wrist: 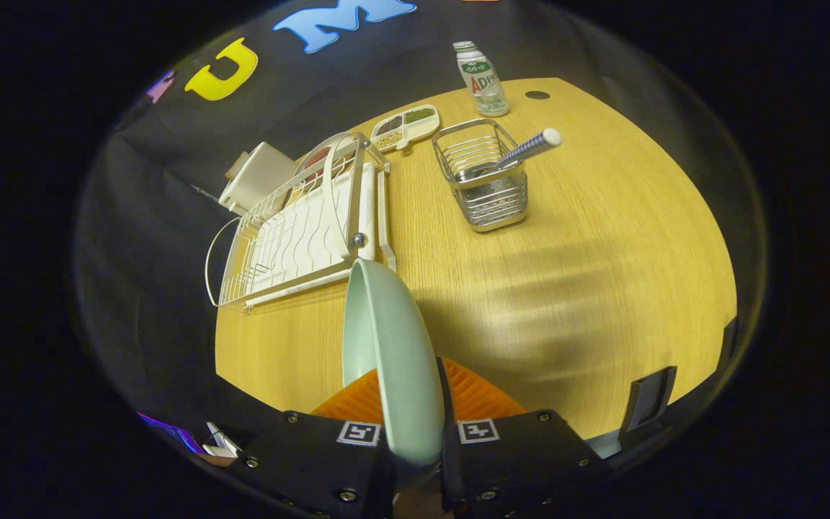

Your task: Take the plate from the dish rack, then take the spoon from the basket and place it into the plate.

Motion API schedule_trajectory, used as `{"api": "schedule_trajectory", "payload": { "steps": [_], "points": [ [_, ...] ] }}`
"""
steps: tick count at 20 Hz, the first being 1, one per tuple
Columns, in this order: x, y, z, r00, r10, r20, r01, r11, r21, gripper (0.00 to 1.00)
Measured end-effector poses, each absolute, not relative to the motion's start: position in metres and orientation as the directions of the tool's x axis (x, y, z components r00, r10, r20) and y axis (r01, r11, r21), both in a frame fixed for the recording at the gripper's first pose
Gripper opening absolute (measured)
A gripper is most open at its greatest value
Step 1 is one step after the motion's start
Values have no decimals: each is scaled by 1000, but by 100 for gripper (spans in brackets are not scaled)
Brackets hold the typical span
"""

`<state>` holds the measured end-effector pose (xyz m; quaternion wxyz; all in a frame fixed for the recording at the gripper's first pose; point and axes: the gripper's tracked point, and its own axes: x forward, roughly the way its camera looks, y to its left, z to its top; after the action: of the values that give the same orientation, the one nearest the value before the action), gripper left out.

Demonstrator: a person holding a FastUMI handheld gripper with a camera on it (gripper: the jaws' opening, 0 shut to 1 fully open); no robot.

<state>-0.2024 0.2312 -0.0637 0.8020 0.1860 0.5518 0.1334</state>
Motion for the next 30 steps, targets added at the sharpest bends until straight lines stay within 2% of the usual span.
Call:
{"api": "schedule_trajectory", "payload": {
  "steps": [6,11,15,16,17,19,20,24,30],
  "points": [
    [-199,240,-95,325,529,-784,-11,831,556,25],
    [-190,239,-110,306,605,-735,69,756,650,28],
    [-184,223,-113,330,567,-755,39,791,611,31],
    [-185,219,-116,344,545,-764,12,812,584,37],
    [-185,213,-116,352,528,-773,-10,828,561,38],
    [-190,201,-116,366,490,-791,-56,860,507,61],
    [-189,194,-112,389,469,-793,-83,875,477,68],
    [-178,168,-74,564,399,-723,-163,912,376,68],
    [-146,135,-7,818,310,-484,-223,948,229,68]
  ]
}}
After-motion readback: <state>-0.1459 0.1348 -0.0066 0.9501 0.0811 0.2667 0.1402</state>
